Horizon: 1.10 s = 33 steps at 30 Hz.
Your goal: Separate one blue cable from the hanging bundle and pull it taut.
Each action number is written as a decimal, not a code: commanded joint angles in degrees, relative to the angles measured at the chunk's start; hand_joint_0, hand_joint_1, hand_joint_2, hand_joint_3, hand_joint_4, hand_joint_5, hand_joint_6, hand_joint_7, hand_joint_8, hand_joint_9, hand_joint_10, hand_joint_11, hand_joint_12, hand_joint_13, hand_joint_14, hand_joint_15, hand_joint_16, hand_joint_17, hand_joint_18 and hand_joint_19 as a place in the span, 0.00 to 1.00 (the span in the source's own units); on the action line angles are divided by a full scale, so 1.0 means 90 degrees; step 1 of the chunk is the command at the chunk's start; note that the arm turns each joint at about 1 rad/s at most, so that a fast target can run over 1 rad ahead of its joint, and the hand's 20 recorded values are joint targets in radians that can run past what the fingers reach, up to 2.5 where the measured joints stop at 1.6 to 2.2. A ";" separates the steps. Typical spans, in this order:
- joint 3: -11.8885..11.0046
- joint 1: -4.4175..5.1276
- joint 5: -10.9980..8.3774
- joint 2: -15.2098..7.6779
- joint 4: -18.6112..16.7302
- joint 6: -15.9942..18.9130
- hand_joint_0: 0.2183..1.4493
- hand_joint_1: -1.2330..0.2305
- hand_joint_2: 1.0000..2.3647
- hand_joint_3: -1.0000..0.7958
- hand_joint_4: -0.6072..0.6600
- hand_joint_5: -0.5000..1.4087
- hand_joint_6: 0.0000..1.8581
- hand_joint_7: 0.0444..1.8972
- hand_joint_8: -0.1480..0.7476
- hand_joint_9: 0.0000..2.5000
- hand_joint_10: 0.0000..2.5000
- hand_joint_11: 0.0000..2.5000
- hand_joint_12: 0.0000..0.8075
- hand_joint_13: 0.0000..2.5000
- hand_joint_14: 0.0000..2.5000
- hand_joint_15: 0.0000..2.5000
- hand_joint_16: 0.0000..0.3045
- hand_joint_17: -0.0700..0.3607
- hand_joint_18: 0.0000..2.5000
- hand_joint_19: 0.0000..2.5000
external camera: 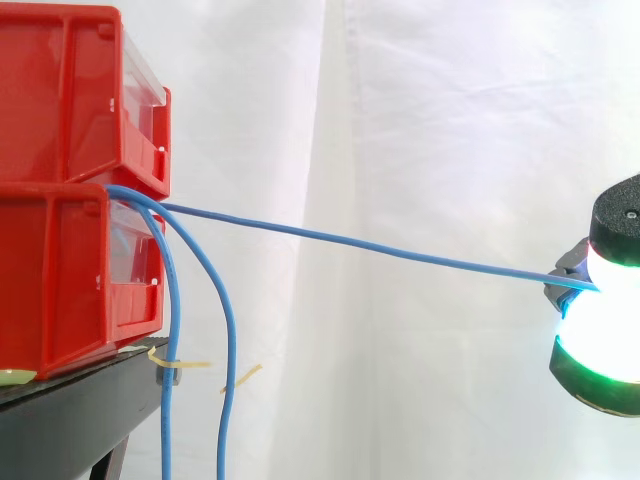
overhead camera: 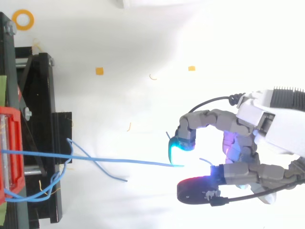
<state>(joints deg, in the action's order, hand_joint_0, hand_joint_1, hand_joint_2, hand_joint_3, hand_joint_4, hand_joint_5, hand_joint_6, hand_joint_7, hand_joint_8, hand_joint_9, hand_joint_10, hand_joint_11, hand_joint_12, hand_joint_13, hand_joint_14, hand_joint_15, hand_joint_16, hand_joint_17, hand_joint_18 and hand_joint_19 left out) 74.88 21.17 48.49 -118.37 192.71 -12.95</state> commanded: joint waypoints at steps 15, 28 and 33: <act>0.0000 0.0011 0.0003 -0.0002 -0.0797 -0.0036 0.44 0.35 0.01 0.44 0.52 0.34 0.27 0.68 0.36 0.84 0.01 0.27 0.36 0.61 0.01 0.36 0.12 0.35 0.41 0.35; -0.0010 0.0002 0.0003 -0.0002 -0.0983 -0.0036 0.44 0.35 0.01 0.44 0.52 0.34 0.27 0.68 0.36 0.84 0.01 0.26 0.36 0.61 0.01 0.36 0.12 0.35 0.40 0.35; 0.0000 0.0002 0.0003 -0.0002 -0.0983 -0.0036 0.44 0.35 0.01 0.44 0.52 0.34 0.27 0.68 0.36 0.84 0.01 0.27 0.36 0.61 0.01 0.36 0.12 0.35 0.40 0.35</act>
<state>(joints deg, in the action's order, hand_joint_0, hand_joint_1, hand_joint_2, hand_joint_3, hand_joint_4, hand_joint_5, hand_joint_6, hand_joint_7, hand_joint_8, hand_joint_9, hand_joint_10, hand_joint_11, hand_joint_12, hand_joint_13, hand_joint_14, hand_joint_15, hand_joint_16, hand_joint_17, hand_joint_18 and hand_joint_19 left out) 74.88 21.19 48.52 -118.39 183.87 -13.27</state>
